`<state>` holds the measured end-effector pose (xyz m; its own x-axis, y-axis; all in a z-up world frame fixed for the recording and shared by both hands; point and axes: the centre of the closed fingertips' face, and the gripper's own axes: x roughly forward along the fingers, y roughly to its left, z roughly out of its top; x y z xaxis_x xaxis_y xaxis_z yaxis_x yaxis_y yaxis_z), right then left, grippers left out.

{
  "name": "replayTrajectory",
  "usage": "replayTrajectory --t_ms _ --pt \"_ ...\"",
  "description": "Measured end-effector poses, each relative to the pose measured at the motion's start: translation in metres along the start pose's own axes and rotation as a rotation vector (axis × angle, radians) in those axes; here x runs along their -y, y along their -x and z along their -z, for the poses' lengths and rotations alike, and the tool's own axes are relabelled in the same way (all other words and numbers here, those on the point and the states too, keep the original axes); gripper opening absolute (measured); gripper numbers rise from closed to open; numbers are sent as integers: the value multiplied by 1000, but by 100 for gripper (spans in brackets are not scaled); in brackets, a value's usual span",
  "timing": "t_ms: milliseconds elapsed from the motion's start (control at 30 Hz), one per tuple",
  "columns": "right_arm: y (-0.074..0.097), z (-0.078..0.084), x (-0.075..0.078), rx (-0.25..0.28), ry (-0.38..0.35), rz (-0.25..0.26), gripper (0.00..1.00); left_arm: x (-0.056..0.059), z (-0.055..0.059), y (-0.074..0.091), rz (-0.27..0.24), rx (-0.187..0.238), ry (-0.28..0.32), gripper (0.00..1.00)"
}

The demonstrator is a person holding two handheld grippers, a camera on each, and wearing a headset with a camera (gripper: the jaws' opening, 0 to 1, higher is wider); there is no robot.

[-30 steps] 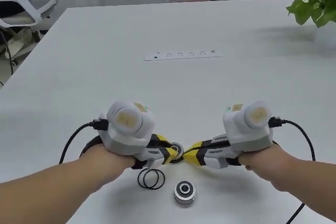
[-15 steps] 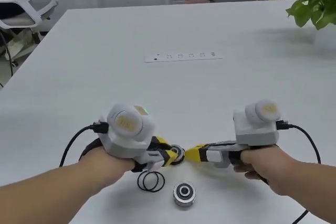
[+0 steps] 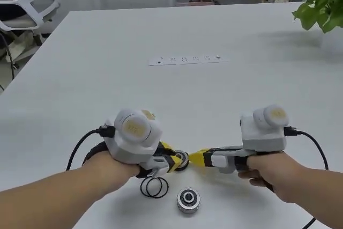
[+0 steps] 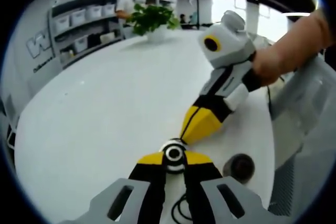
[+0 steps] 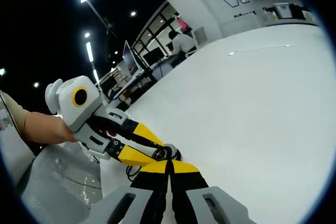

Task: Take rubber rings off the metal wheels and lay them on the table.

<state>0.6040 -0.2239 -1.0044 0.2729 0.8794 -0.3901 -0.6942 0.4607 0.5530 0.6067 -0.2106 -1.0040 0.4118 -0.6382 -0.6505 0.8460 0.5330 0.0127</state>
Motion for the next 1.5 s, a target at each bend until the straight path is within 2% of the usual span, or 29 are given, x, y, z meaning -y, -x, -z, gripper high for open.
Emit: replayTrajectory --t_ms 1000,1367,1400,1433,1467,1500 --pt "-3 -1 -7 -12 41 -7 0 0 0 1 -1 -8 0 12" --pt "-7 -2 -15 -14 59 -24 0 0 0 0 -2 -8 0 12" --pt "-9 -7 -21 11 43 -57 0 1 0 0 -2 -8 1 12" --pt "-8 -5 -19 -7 48 -37 0 1 0 0 -4 -9 1 12" --pt "-8 -5 -19 -11 72 -41 0 1 0 0 -4 -8 2 12" --pt "-7 -5 -19 -8 57 -42 0 1 0 0 -4 -7 2 12"
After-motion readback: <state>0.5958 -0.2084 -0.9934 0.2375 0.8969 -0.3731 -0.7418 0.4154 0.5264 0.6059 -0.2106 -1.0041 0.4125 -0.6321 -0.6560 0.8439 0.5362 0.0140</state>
